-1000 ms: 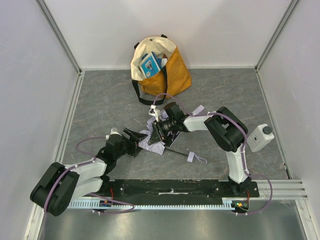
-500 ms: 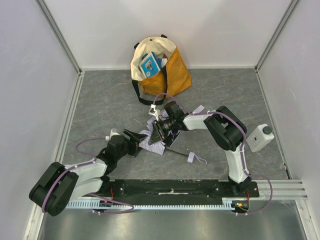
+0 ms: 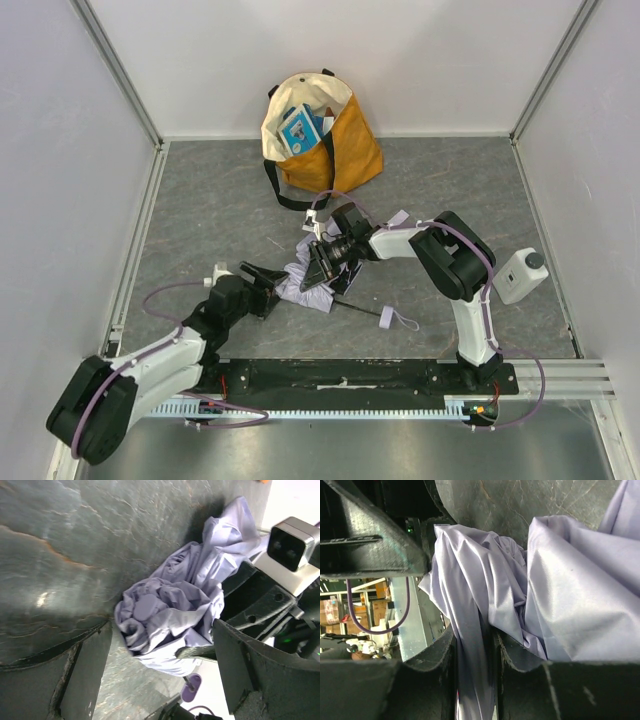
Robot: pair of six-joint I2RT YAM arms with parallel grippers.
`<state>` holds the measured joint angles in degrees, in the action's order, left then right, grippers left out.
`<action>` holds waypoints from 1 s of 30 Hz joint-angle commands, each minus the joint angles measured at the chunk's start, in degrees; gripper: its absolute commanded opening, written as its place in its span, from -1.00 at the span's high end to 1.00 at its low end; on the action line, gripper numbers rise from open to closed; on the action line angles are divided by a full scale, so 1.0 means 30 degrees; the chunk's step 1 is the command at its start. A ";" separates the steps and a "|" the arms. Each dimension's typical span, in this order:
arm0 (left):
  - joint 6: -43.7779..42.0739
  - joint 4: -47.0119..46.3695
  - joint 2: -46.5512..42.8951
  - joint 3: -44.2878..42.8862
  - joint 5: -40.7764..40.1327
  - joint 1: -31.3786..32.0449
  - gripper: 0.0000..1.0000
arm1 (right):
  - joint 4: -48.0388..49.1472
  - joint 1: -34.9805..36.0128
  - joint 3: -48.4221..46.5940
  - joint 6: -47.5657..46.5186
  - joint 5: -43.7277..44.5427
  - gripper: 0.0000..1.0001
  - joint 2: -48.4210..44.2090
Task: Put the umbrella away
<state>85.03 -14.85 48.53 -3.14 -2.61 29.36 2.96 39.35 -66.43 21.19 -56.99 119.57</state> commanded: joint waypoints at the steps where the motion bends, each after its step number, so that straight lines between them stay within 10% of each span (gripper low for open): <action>1: 0.0921 -0.0616 0.1778 0.1162 0.1363 0.0201 -0.79 | -0.0612 -0.0022 0.0992 0.2017 0.1154 1.00 0.0457; 30: -0.0189 -0.7851 1.0420 0.0315 -0.0625 0.1579 -0.15 | -0.2240 0.0388 0.0087 0.0883 0.0627 1.00 0.1247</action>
<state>90.26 -40.73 74.32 -3.64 -0.99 33.95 5.26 38.83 -64.93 28.45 -55.92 119.46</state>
